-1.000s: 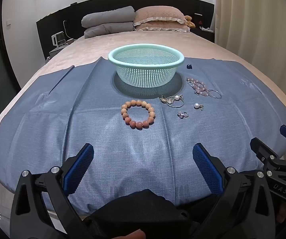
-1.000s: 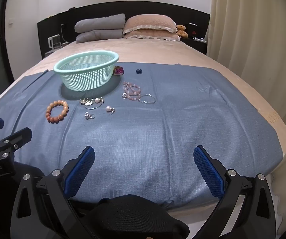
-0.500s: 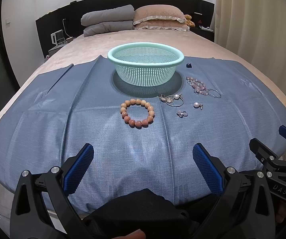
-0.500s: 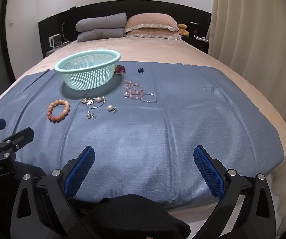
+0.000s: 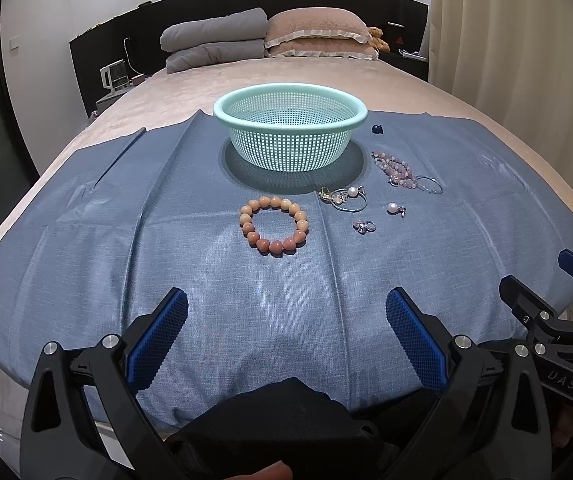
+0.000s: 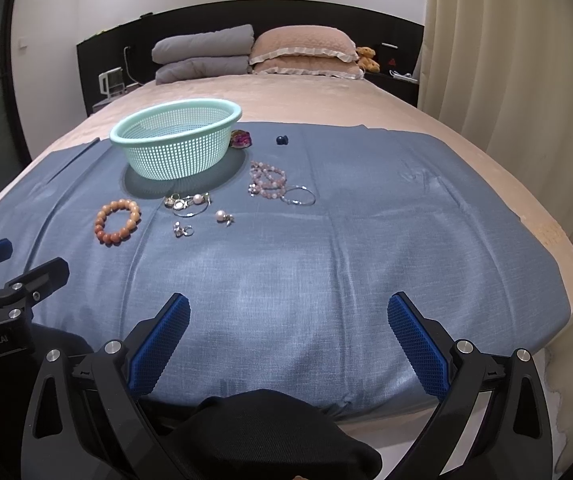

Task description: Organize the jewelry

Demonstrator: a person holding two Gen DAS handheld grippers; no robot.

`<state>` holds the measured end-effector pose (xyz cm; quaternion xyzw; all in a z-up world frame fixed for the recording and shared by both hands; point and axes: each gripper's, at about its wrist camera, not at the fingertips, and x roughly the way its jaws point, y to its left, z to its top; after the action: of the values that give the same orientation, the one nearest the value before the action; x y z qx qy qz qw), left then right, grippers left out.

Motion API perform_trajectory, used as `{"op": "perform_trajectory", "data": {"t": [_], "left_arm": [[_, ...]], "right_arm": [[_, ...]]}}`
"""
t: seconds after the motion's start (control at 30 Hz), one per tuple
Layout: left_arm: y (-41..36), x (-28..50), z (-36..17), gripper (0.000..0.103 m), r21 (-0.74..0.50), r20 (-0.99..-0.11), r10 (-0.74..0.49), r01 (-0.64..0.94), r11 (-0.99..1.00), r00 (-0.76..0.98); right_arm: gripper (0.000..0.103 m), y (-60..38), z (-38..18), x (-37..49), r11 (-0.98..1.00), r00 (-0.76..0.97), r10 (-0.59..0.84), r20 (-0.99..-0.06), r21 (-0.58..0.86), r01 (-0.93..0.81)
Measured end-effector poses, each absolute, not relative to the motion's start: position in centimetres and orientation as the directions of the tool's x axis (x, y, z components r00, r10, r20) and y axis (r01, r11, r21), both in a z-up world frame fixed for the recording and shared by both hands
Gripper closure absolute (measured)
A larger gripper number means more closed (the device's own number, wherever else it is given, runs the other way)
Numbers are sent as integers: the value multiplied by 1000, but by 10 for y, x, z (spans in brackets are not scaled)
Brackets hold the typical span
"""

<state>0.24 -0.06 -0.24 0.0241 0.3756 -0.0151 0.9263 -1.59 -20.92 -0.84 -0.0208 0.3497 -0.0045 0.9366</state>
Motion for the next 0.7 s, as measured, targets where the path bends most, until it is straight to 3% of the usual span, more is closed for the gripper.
{"op": "perform_trajectory", "data": {"t": [0.7], "left_arm": [[18,20,12,6,39,-735,21,11,999,678]], "right_arm": [[8,-218,21,-8,999,766,9,-643,-28,-34]]}}
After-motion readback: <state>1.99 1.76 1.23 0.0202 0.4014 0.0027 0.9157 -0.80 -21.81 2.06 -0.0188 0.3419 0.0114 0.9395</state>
